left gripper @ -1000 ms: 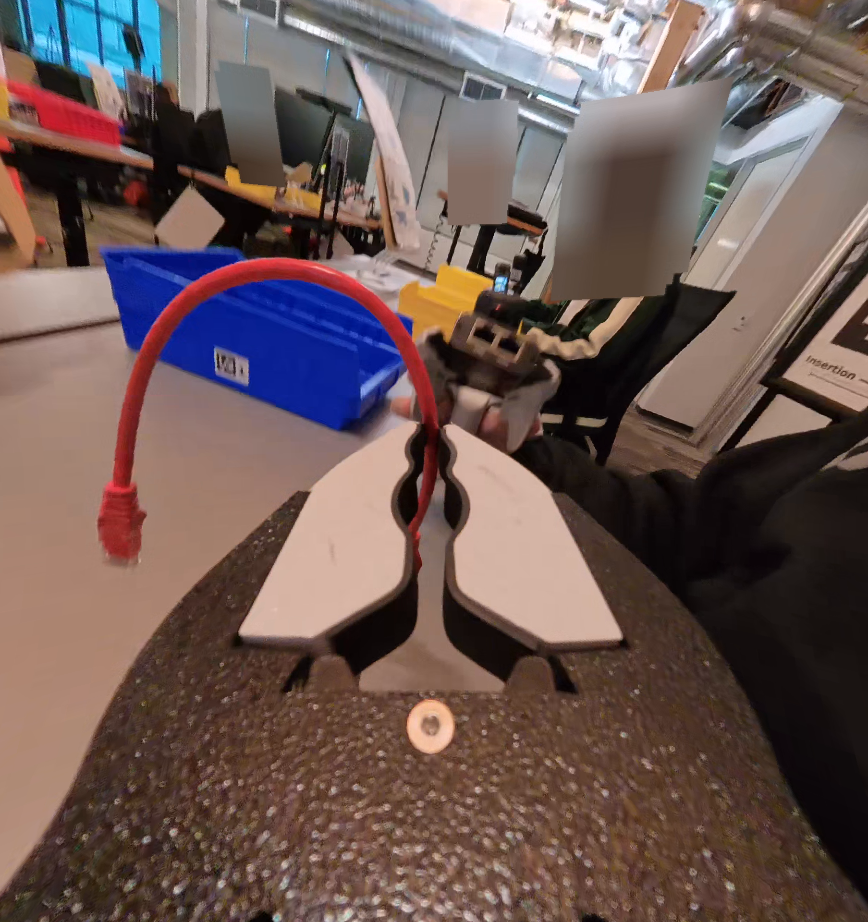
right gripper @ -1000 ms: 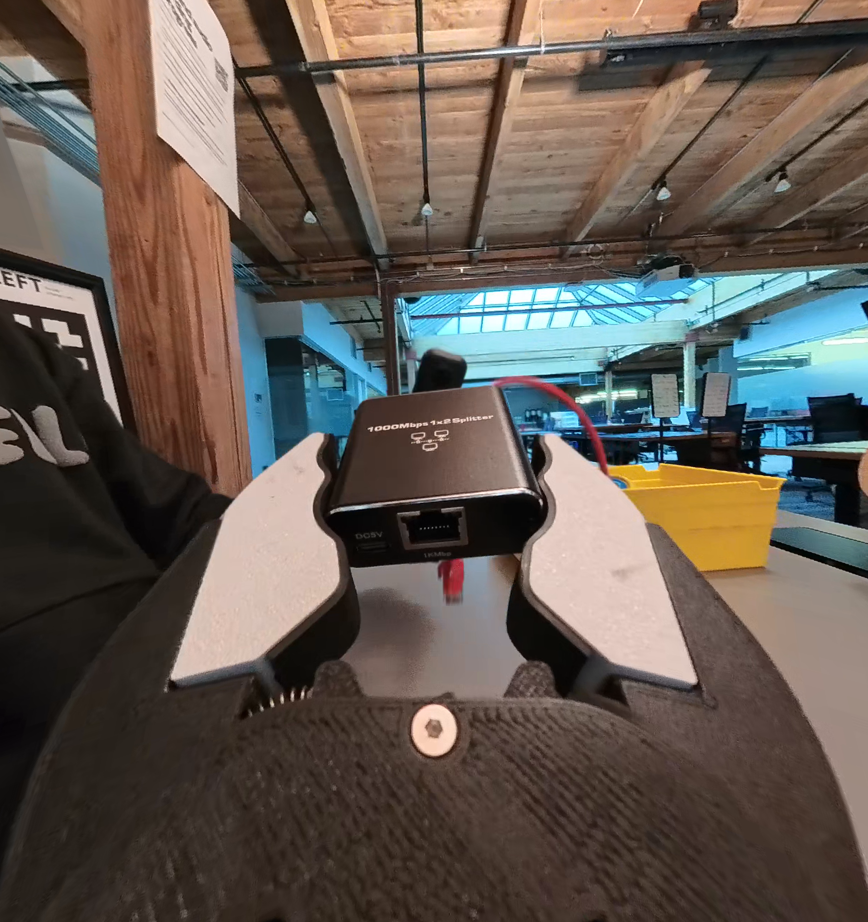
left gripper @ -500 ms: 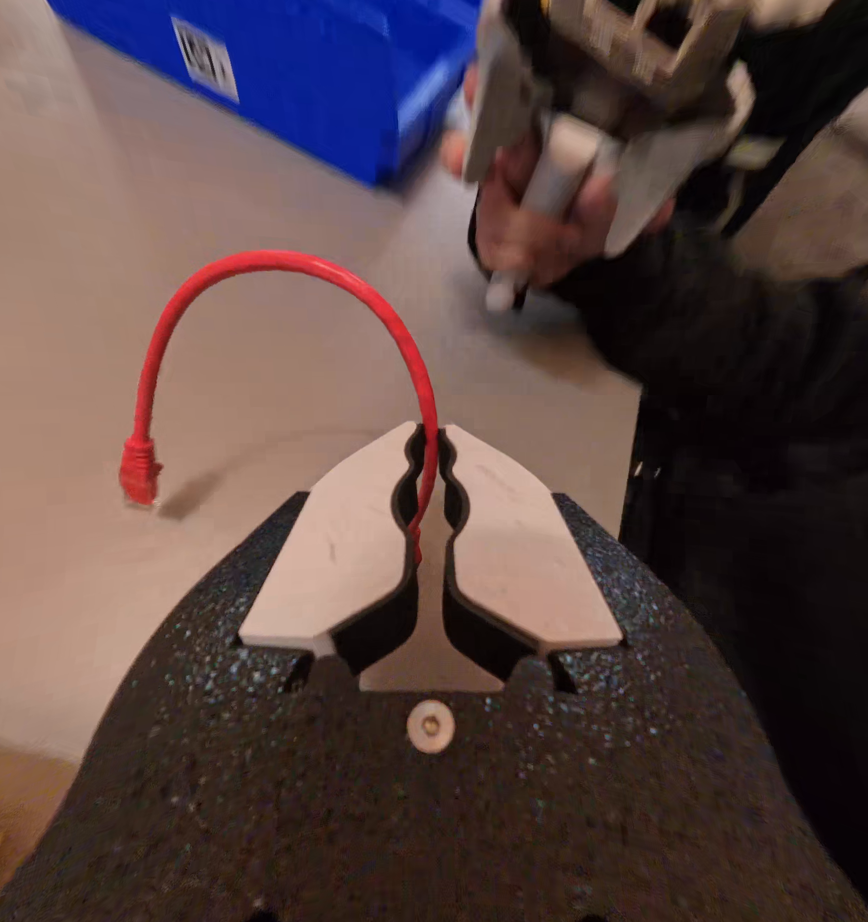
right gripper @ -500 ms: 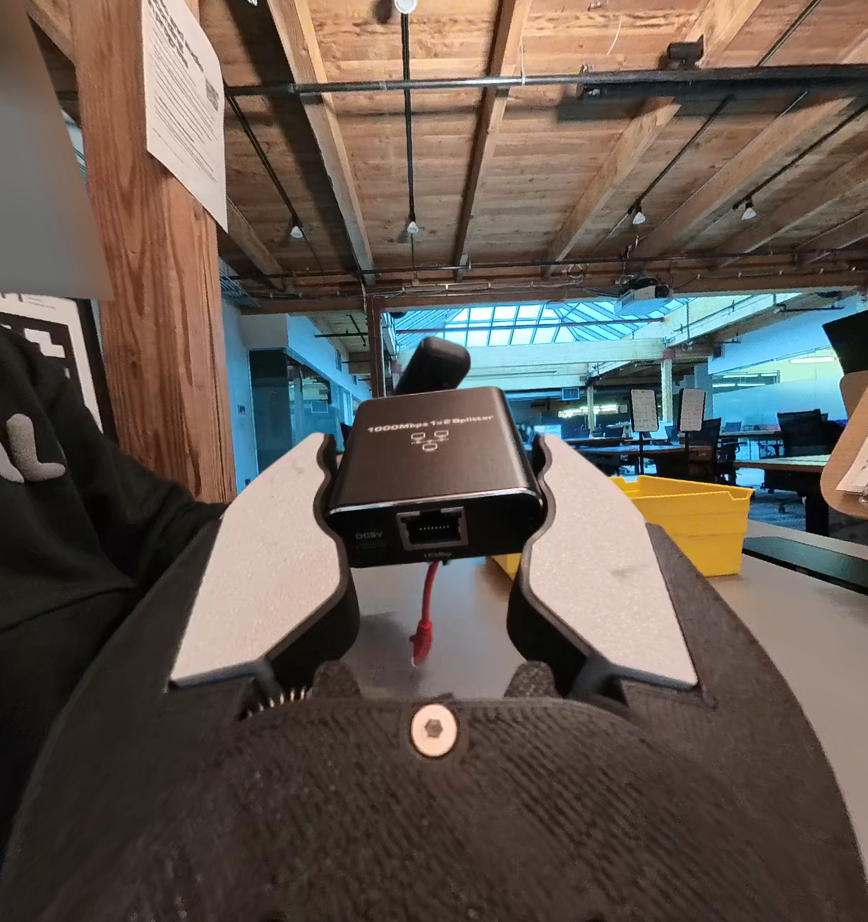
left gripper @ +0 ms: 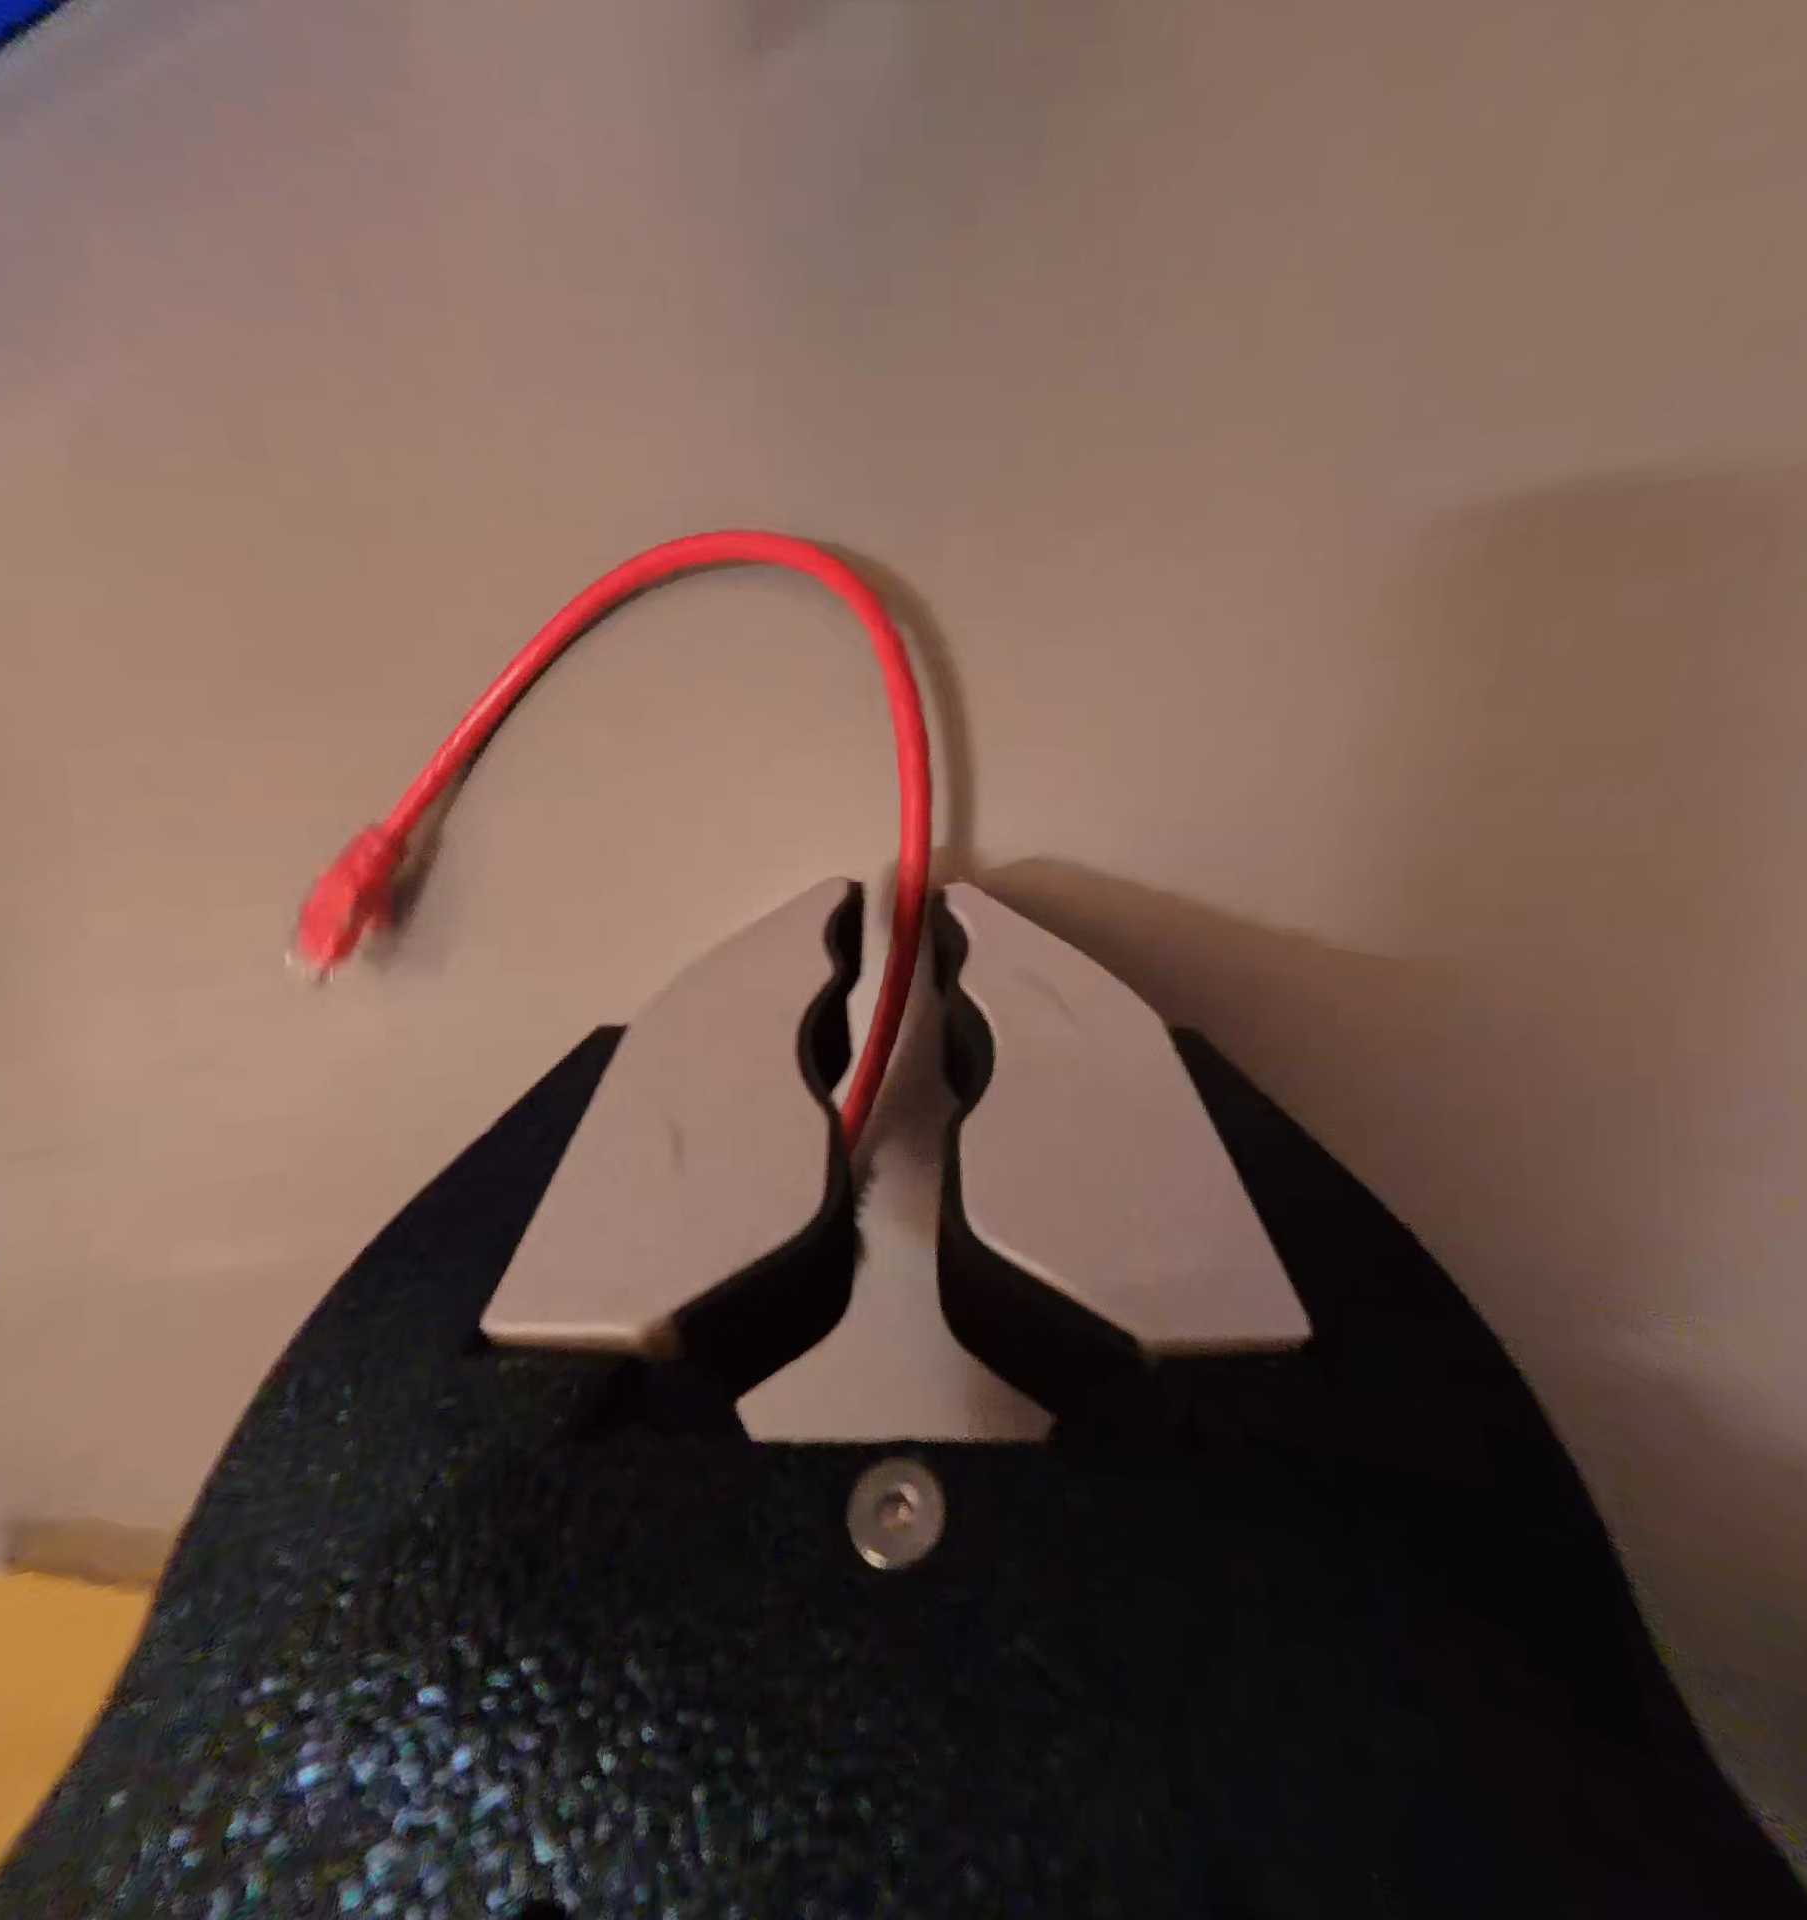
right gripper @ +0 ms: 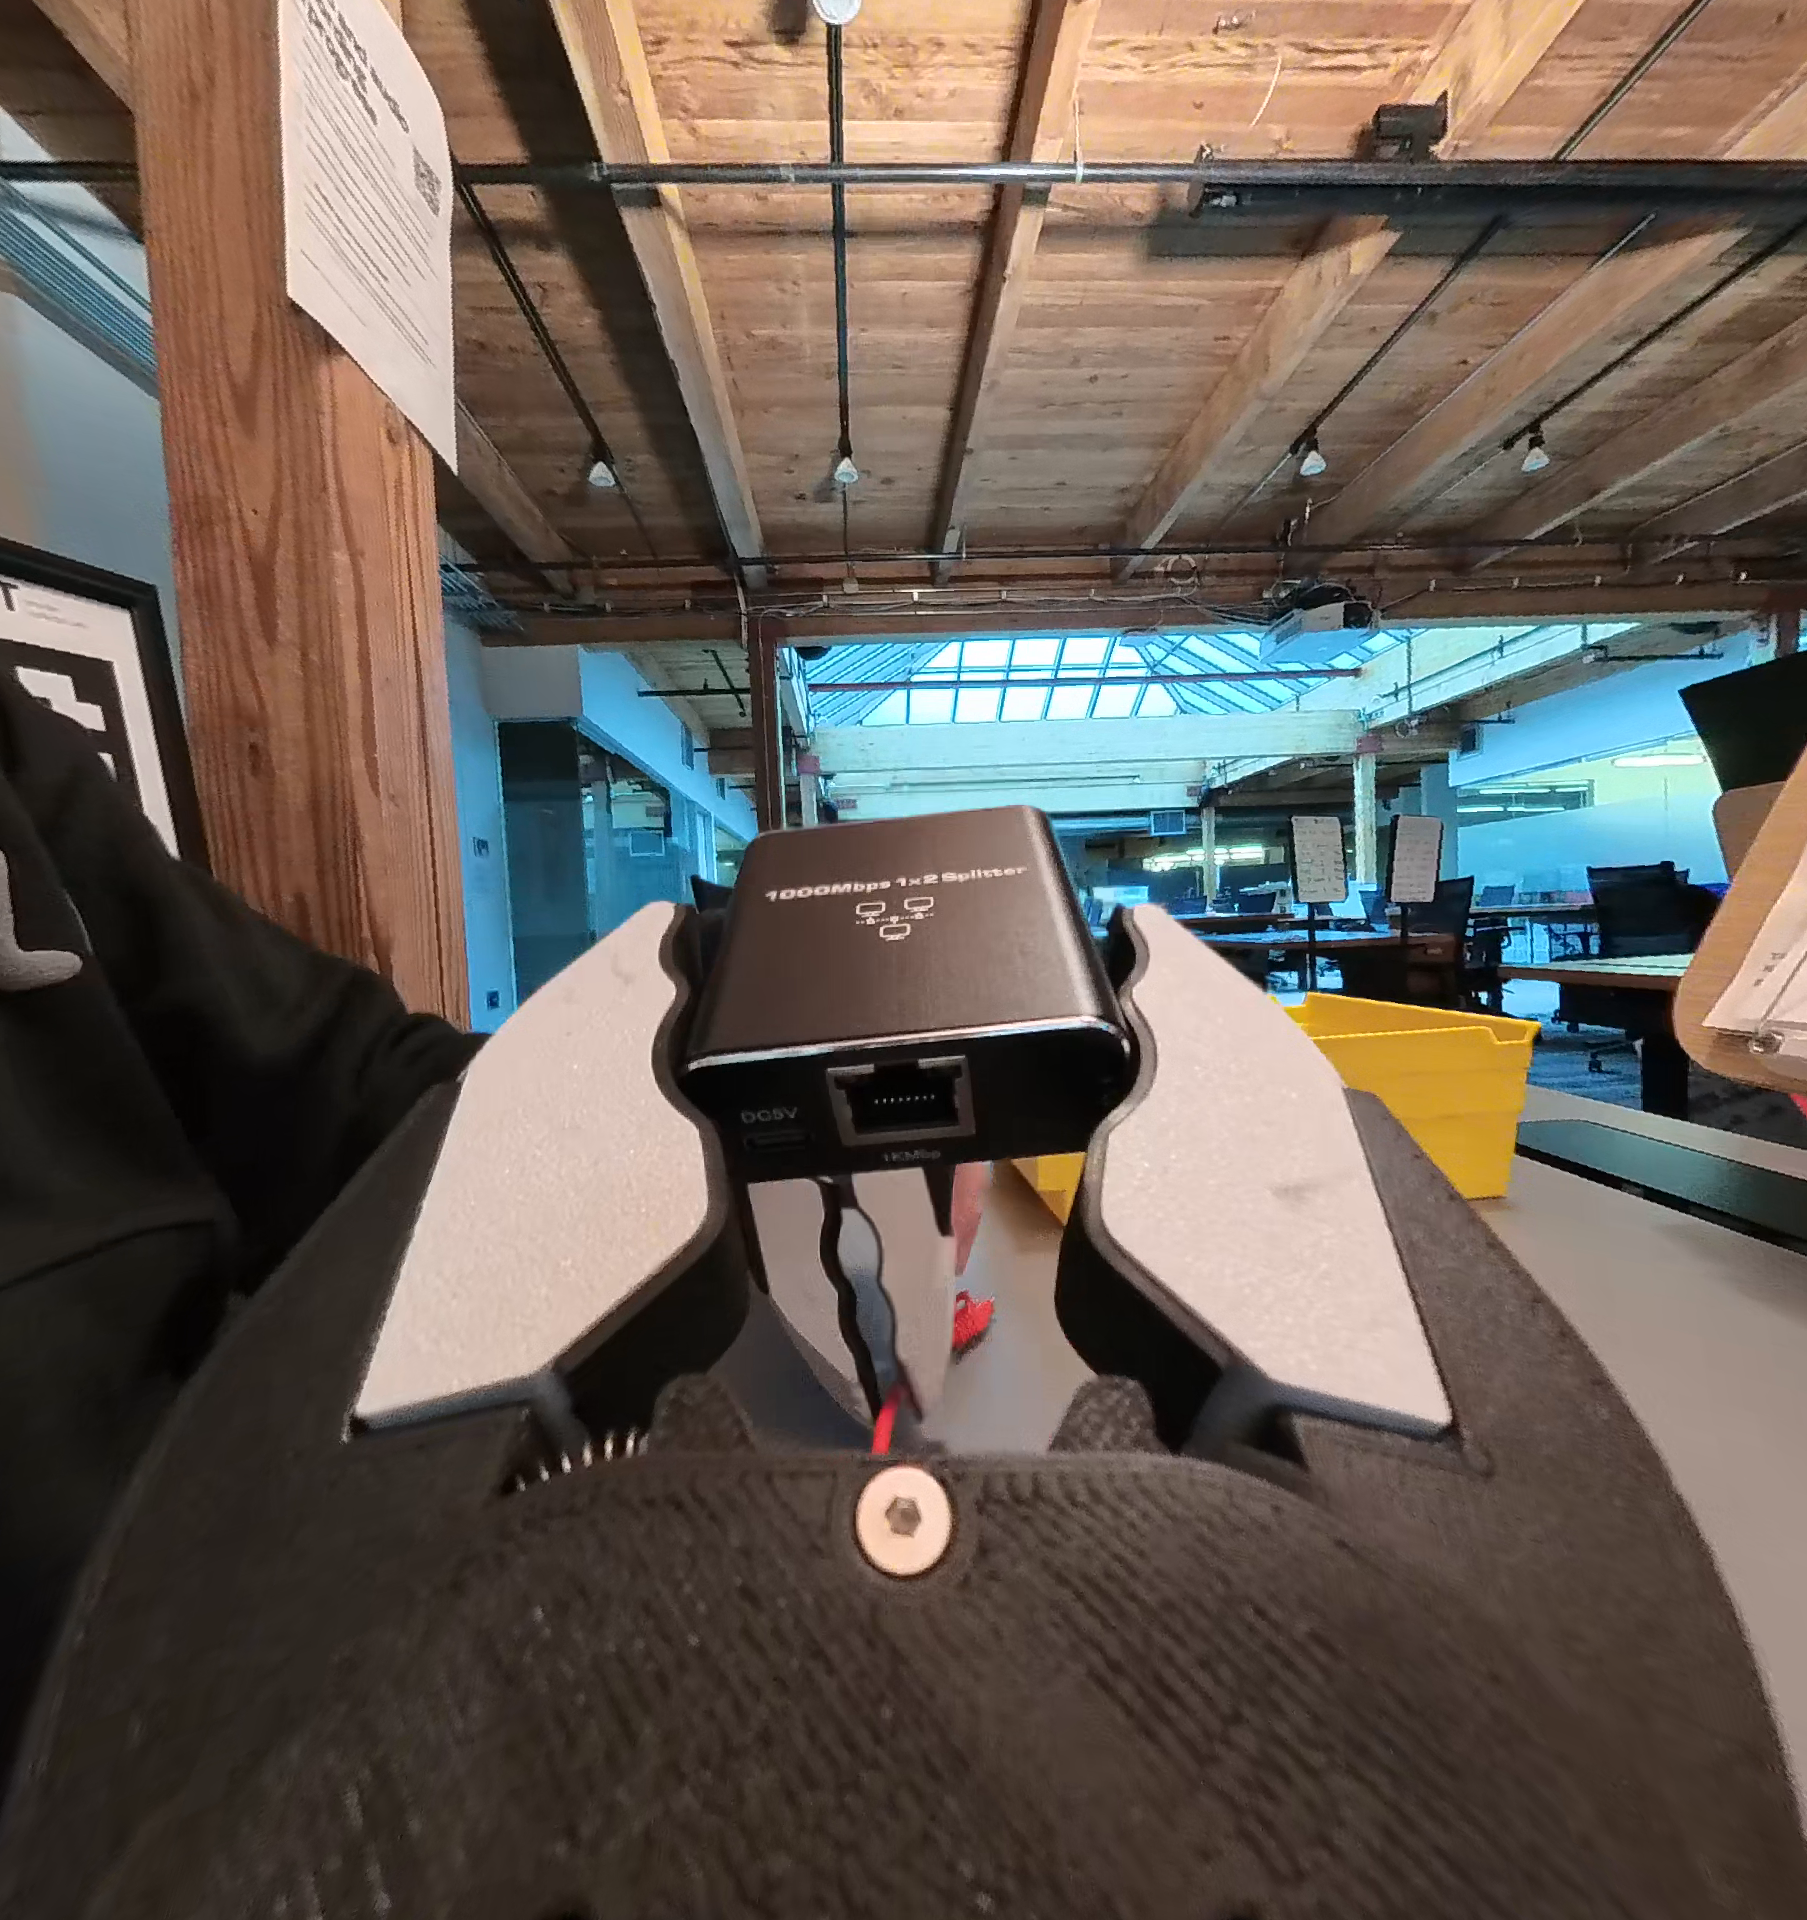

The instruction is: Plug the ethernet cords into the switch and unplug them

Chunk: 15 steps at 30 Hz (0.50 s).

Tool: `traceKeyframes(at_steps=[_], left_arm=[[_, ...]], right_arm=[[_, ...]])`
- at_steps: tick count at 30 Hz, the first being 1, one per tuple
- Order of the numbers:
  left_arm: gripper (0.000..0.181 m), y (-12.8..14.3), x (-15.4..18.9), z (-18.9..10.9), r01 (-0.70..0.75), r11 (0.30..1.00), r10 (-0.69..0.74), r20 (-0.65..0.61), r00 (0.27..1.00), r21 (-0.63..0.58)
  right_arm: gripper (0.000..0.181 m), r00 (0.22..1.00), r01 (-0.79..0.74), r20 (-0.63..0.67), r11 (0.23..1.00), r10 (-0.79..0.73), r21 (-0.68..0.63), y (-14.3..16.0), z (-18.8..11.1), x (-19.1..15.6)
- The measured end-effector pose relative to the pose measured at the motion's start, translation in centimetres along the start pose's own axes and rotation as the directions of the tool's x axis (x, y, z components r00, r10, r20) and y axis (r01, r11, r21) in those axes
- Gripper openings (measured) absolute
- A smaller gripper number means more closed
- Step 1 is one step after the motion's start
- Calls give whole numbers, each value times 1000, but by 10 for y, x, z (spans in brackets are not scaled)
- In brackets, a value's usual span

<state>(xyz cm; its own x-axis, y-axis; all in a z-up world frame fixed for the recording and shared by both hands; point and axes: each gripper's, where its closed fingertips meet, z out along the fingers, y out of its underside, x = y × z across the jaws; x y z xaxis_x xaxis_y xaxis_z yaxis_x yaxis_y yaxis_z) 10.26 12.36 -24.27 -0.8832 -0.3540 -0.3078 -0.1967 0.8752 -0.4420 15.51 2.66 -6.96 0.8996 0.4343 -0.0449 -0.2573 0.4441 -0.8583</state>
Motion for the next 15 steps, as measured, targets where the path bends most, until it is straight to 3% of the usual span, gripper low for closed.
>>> traceKeyframes(at_steps=[2,4,5,6,7,8,10,15], left_arm=[[30,11,-3,-9,150,989,-151,61,987,17],[35,20,-12,-27,394,914,-405,145,903,100],[35,31,-18,-37,540,829,-559,202,804,142],[34,45,-21,-45,692,698,-715,242,656,186],[35,55,-17,-50,812,539,-839,233,493,225],[36,56,-7,-49,881,407,-912,165,376,242],[40,46,11,-44,929,277,-960,41,275,245],[58,41,5,-28,938,177,-983,92,157,297]], right_arm=[[76,1000,4,-5,1000,-4,-15,3,1,0],[75,1000,7,-8,1000,-8,-22,4,1,1],[75,1000,8,-10,1000,-8,-21,4,1,1],[76,1000,5,-9,1000,-5,-21,4,1,2],[76,1000,3,-7,1000,-3,-19,4,2,2],[75,1000,3,-7,1000,-4,-19,4,2,2],[76,1000,3,-5,1000,-3,-27,6,3,2],[75,1000,10,-4,999,-10,-46,10,6,1]])
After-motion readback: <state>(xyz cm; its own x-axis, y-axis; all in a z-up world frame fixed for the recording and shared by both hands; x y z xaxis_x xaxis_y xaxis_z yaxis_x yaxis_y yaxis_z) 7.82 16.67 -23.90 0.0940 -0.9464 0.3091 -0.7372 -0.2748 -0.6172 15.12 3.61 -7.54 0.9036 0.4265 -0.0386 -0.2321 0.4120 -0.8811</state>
